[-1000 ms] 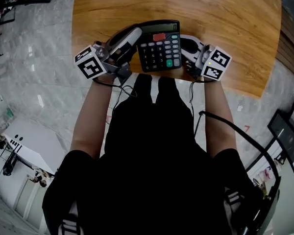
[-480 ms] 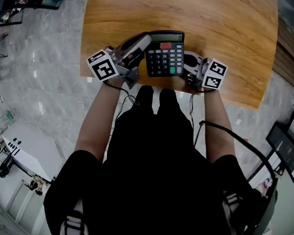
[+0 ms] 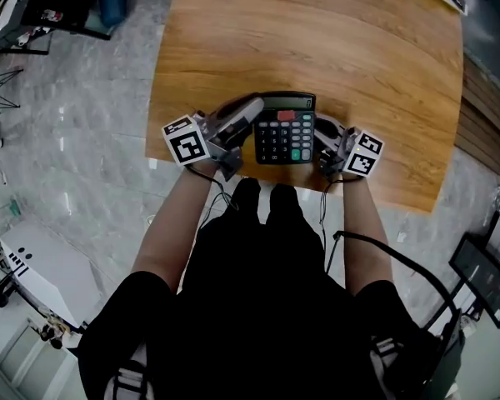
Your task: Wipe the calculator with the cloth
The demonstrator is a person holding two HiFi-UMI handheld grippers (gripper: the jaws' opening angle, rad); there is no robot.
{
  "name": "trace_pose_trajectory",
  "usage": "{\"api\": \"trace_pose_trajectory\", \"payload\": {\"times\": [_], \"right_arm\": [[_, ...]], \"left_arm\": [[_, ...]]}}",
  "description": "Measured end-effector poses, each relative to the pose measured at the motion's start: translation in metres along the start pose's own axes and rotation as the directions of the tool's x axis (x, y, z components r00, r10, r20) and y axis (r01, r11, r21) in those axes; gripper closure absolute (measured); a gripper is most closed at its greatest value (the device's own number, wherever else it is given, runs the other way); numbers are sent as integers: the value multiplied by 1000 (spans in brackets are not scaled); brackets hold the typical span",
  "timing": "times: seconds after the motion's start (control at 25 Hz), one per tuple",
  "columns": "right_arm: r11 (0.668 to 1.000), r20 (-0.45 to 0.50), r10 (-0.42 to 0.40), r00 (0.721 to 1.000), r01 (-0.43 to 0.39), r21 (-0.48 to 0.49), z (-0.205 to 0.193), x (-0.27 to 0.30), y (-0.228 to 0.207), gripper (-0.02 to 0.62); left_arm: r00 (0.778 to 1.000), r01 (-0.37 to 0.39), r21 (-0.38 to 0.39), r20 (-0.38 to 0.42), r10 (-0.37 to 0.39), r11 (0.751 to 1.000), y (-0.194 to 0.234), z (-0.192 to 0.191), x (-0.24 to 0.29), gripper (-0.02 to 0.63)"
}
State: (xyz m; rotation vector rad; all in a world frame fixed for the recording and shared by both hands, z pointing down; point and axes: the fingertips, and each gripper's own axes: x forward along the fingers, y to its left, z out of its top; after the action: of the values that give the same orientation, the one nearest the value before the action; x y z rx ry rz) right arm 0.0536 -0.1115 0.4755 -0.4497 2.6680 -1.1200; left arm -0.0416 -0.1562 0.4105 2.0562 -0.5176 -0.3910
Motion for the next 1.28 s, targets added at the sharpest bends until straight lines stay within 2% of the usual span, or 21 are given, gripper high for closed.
{"api": "trace_pose_trajectory", "payload": {"times": [0.16, 0.28, 0.4, 0.48, 0.52, 0.56, 0.6, 0.68, 0.72, 0.8, 0.88, 0.96, 1.04, 1.2, 1.28], "right_arm": [[997, -141, 79, 987, -81, -9, -23, 4, 19, 503], [996, -233, 68, 970, -80, -46, -42, -7, 28, 505], [990, -219, -79, 973, 51, -132, -37, -26, 15, 505], [953, -166, -252, 954, 214, -216, -24, -45, -5, 505], [911, -137, -358, 924, 313, -268, -17, -55, -18, 505], [850, -111, -469, 876, 414, -326, -10, -65, -30, 503], [776, -88, -572, 816, 503, -380, -3, -74, -42, 503], [642, -68, -716, 695, 616, -457, 3, -84, -60, 505], [594, -75, -760, 646, 643, -483, 3, -86, -67, 503], [525, -112, -821, 559, 665, -531, -5, -88, -78, 503], [483, -153, -857, 492, 665, -570, -14, -89, -84, 503], [474, -171, -867, 468, 669, -573, -16, -89, -84, 503], [471, -162, -870, 466, 686, -554, -9, -92, -80, 500], [423, -106, -892, 439, 729, -537, 9, -111, -72, 482], [414, -80, -893, 443, 739, -532, 16, -114, -65, 480]], "left_arm": [[1000, -26, 18, 18, 25, 999, 10, 12, -4, 545], [999, -36, 19, 31, 36, 999, 16, 13, -7, 545], [998, -42, 13, 41, 42, 999, 21, 13, -9, 545], [998, -43, 1, 46, 43, 999, 24, 10, -10, 545], [998, -44, -6, 46, 44, 999, 26, 8, -10, 545], [998, -45, -11, 43, 45, 999, 28, 6, -10, 545], [998, -46, -15, 39, 47, 999, 30, 4, -10, 545], [998, -47, -20, 29, 48, 999, 35, 1, -9, 545], [999, -49, -23, 23, 49, 999, 37, -1, -9, 545], [999, -53, -25, 13, 53, 998, 40, -5, -10, 545], [998, -55, -22, -4, 55, 998, 44, -12, -9, 545], [998, -63, -18, -22, 62, 998, 48, -20, -7, 545], [996, -79, -16, -36, 78, 997, 53, -27, -6, 545], [991, -110, -1, -76, 109, 994, 65, -43, -4, 545], [987, -124, 17, -102, 125, 992, 72, -52, -5, 545]]}}
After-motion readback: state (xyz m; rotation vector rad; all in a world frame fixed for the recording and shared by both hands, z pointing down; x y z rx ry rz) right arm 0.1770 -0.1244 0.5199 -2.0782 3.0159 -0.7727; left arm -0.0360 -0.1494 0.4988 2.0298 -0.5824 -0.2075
